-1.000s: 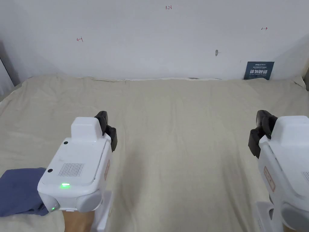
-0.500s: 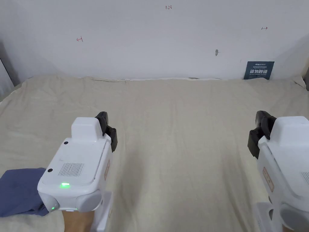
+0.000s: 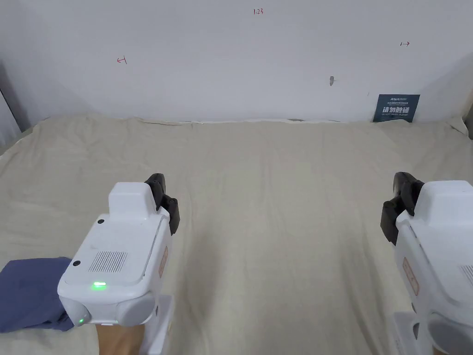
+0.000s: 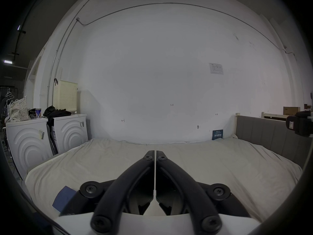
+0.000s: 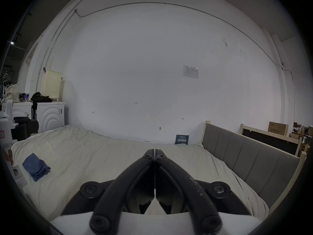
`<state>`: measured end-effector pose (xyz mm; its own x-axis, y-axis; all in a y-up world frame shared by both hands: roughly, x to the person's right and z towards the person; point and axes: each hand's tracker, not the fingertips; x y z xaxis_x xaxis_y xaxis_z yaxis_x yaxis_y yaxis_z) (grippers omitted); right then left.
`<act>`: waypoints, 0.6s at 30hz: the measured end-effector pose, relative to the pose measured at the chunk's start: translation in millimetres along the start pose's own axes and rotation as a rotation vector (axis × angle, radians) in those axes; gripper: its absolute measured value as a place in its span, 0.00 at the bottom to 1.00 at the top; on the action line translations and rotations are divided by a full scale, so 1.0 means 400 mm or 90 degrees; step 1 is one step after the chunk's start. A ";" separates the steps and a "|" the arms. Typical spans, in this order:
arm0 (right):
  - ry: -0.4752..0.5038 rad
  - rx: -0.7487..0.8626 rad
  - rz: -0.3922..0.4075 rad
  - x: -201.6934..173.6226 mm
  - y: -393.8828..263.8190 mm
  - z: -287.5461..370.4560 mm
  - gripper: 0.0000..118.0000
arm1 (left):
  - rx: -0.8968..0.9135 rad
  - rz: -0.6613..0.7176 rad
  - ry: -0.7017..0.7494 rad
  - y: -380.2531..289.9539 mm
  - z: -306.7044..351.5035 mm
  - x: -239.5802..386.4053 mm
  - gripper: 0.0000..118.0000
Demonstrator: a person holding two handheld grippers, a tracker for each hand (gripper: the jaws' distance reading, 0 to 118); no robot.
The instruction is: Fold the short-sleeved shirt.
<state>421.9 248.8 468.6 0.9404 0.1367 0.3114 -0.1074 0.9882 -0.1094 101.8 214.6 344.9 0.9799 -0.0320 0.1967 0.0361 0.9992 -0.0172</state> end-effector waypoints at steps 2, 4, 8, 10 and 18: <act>0.001 -0.007 -0.006 0.000 -0.001 -0.002 0.23 | -0.003 0.009 -0.006 0.003 0.000 -0.007 0.14; 0.004 -0.014 -0.013 0.000 -0.002 -0.005 0.55 | -0.001 0.026 -0.011 0.006 0.000 -0.008 0.48; 0.001 -0.015 -0.025 0.001 -0.006 -0.007 1.00 | -0.013 0.056 -0.025 0.013 -0.008 -0.015 1.00; -0.001 -0.009 -0.026 0.001 -0.008 -0.005 1.00 | 0.009 0.062 -0.020 0.014 0.002 -0.016 1.00; -0.010 -0.009 -0.026 0.001 -0.005 -0.006 1.00 | 0.003 0.038 -0.009 0.020 0.002 -0.007 1.00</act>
<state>423.3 246.5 466.9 0.9388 0.0981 0.3302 -0.0652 0.9919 -0.1091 99.3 222.7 345.1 0.9775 0.0287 0.2092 -0.0239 0.9994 -0.0253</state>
